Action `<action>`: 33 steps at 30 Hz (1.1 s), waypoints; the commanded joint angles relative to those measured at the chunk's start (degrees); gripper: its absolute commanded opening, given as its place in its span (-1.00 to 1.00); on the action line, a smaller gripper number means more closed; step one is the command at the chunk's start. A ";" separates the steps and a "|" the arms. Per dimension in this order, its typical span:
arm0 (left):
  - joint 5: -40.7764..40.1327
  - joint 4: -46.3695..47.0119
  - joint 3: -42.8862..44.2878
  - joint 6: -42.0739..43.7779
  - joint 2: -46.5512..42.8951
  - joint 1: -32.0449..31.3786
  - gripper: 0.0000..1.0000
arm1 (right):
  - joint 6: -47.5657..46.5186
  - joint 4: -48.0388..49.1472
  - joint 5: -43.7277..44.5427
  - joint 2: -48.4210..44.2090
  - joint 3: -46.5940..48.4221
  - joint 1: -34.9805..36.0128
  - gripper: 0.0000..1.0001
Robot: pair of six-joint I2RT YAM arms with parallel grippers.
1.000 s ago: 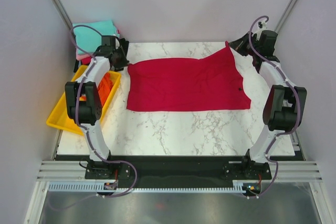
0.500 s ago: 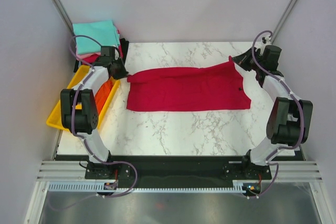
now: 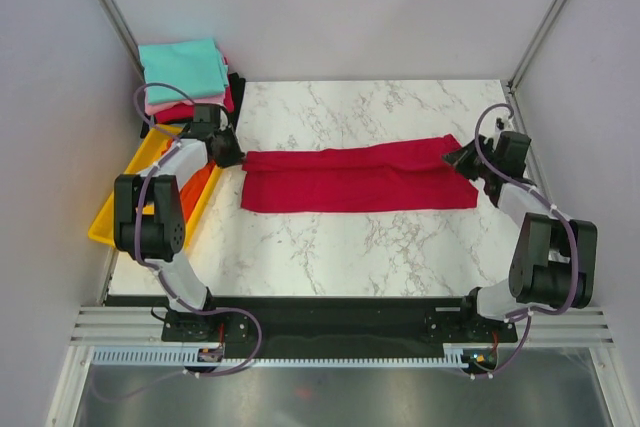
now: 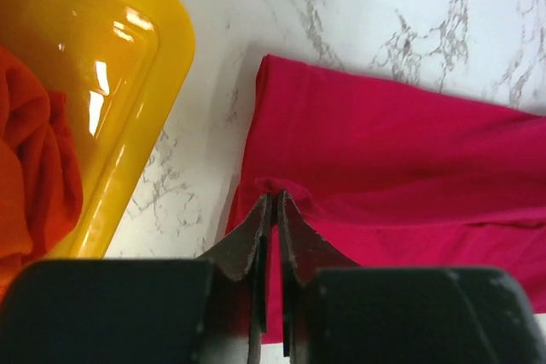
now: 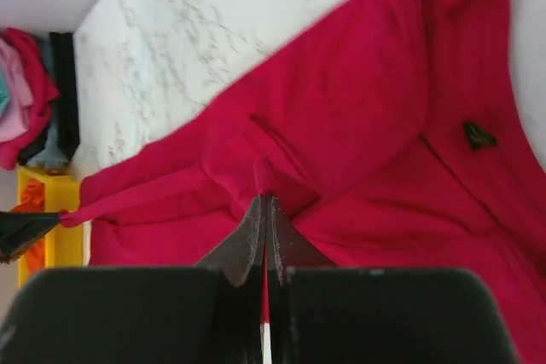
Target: Fold and stack the t-shirts
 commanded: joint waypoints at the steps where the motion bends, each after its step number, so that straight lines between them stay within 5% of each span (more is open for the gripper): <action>1: -0.26 0.94 -2.38 -0.74 -3.38 -0.09 -0.72 | -0.56 1.32 5.24 -2.68 -4.37 -0.73 -1.00; 4: -1.74 -0.20 -5.71 -3.55 -4.95 -0.09 0.06 | 0.33 0.44 8.50 -3.30 -8.50 -1.87 -0.85; 5: -3.75 -0.81 -7.38 -5.04 -5.57 0.00 0.24 | 0.50 0.26 9.72 -3.65 -9.30 -2.22 -0.62; 9: -6.84 -3.10 -9.94 -5.75 -8.56 0.00 0.28 | -0.20 -2.19 14.82 -7.68 -12.91 -2.93 0.07; 16: -7.74 -6.09 -11.26 -4.00 -20.15 0.00 0.27 | 0.07 -3.16 14.39 -12.70 -10.12 -1.18 0.08; 20: 3.22 -7.15 -15.28 -1.37 -27.54 -0.26 0.27 | -4.67 -9.31 20.53 -9.55 -1.59 8.99 0.06; 26: 11.68 -11.45 -24.60 -0.22 -41.33 -0.88 0.27 | -7.75 -12.66 19.41 6.67 8.52 13.05 -0.02; 33: 11.35 -15.24 -26.55 -0.48 -53.12 -1.93 0.28 | -11.71 -17.67 18.61 20.15 21.27 16.93 -0.02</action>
